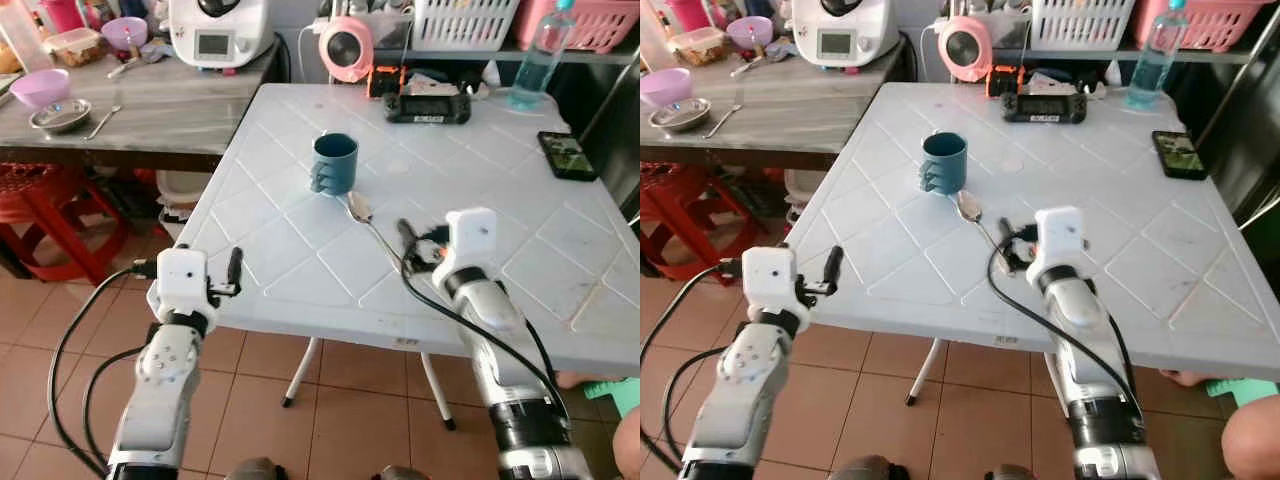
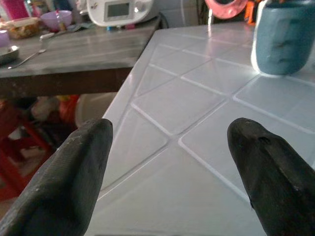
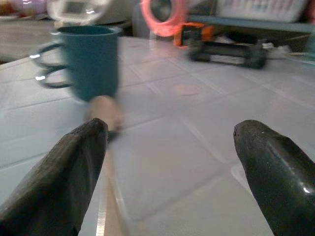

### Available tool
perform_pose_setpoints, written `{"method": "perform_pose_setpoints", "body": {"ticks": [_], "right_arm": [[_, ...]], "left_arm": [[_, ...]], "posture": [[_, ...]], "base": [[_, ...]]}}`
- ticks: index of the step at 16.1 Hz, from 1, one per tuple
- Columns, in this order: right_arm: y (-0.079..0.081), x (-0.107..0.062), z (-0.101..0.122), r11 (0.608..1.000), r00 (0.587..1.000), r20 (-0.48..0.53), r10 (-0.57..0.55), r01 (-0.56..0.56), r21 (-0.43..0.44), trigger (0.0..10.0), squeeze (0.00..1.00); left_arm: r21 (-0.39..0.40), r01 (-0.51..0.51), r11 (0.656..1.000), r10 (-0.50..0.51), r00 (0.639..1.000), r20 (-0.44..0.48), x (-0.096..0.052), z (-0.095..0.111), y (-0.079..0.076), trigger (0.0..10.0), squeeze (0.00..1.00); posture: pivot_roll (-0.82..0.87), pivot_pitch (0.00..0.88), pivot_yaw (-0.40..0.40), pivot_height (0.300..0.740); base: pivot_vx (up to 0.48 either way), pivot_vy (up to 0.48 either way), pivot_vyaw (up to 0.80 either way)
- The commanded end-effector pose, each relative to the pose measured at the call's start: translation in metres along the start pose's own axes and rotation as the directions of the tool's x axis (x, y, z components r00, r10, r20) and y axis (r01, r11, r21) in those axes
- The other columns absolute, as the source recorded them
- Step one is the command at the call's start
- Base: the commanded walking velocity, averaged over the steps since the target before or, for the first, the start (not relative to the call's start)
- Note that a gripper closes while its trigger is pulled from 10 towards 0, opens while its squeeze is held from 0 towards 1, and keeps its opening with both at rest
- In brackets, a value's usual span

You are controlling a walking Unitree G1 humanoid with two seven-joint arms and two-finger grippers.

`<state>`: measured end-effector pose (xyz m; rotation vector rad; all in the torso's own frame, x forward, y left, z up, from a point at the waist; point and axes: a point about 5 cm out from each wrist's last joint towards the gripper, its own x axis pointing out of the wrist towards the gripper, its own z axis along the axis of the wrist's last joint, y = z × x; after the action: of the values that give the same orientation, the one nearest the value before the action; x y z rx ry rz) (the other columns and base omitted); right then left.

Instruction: Setting the table

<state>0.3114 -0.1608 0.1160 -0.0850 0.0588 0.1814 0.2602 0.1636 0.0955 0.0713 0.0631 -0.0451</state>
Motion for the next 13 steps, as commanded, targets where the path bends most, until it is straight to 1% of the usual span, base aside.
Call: {"method": "perform_pose_setpoints", "body": {"ticks": [1, 2, 4, 5, 7, 10, 13], "right_arm": [[0.004, 0.005, -0.001, 0.999, 0.999, -0.028, 0.043, -0.043, -0.003, 10.0, 0.00], [0.007, 0.011, -0.001, 0.996, 0.995, -0.051, 0.084, -0.085, -0.017, 10.0, 0.00], [0.014, 0.016, -0.005, 0.986, 0.983, -0.086, 0.165, -0.167, -0.023, 10.0, 0.00], [0.014, 0.018, -0.003, 0.983, 0.981, -0.082, 0.176, -0.180, -0.041, 10.0, 0.00], [0.011, 0.020, 0.001, 0.983, 0.980, -0.081, 0.183, -0.185, -0.015, 10.0, 0.00], [0.009, 0.025, 0.005, 0.979, 0.977, -0.080, 0.199, -0.202, -0.026, 10.0, 0.00], [0.009, 0.030, 0.005, 0.969, 0.963, -0.107, 0.246, -0.247, 0.004, 10.0, 0.00]], "left_arm": [[0.019, -0.003, 1.000, 0.003, 1.000, 0.004, -0.002, 0.004, 0.005, 10.0, 0.00], [0.029, -0.009, 1.000, 0.009, 1.000, -0.008, -0.007, 0.004, 0.009, 10.0, 0.00], [0.038, -0.007, 0.999, 0.007, 1.000, -0.024, -0.011, 0.003, 0.011, 10.0, 0.00], [0.042, -0.008, 0.999, 0.009, 1.000, -0.029, -0.014, 0.003, 0.012, 10.0, 0.00], [0.043, -0.011, 0.999, 0.013, 0.999, -0.038, -0.017, 0.003, 0.014, 10.0, 0.00], [0.048, -0.005, 0.999, 0.008, 0.998, -0.056, -0.022, 0.004, 0.014, 10.0, 0.00], [0.051, 0.006, 0.999, -0.002, 0.997, -0.071, -0.024, 0.005, 0.014, 10.0, 0.00]], "posture": [[0.03, 0.043, 0.069, 0.740], [0.04, 0.061, 0.071, 0.740], [0.06, 0.077, 0.072, 0.740], [0.06, 0.084, 0.073, 0.740], [0.07, 0.094, 0.074, 0.740], [0.07, 0.117, 0.081, 0.740], [0.08, 0.138, 0.086, 0.740]], "base": [[0.000, 0.000, 0.00], [0.000, 0.000, 0.00], [0.000, 0.000, 0.00], [0.000, 0.000, 0.00], [0.000, 0.000, 0.00], [0.000, 0.000, 0.00], [0.000, 0.000, 0.00]]}}
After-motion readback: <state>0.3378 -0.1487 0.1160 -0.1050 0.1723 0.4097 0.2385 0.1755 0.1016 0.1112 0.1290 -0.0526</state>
